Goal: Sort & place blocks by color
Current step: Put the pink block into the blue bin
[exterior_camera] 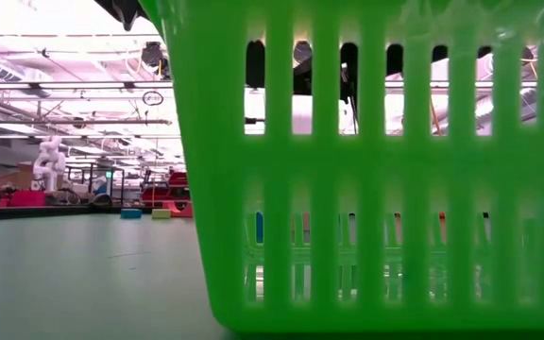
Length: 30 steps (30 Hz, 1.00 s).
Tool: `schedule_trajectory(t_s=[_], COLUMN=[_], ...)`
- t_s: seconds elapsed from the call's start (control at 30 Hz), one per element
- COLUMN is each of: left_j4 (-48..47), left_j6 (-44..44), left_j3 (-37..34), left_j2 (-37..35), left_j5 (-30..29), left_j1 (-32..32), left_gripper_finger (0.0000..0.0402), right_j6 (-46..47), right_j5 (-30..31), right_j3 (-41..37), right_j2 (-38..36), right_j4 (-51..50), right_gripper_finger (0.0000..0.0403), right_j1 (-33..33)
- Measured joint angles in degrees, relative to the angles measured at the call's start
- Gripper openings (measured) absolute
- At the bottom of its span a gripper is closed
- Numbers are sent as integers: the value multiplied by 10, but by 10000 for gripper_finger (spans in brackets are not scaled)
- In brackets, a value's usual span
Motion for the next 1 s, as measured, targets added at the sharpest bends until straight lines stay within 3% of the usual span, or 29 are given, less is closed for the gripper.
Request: schedule_trajectory(t_s=[0.2,0.4,0.8,1.0], left_j4=[2,0,-9,-9], left_j6=[-51,-76,-211,-234], left_j3=[0,0,0,0], left_j2=[-1,-3,-3,-3], left_j5=[-1,-3,-34,-35], left_j1=[1,-2,-1,-1], left_gripper_finger=[315,362,347,320], right_j6=[-35,-53,-138,-154], right_j5=[2,4,-2,-85], right_j3=[0,0,0,0], right_j2=[0,0,0,0], right_j4=[-22,-93,-153,-127], right_gripper_finger=[41,41,41,91], right_j1=[-34,-115,-271,-290])
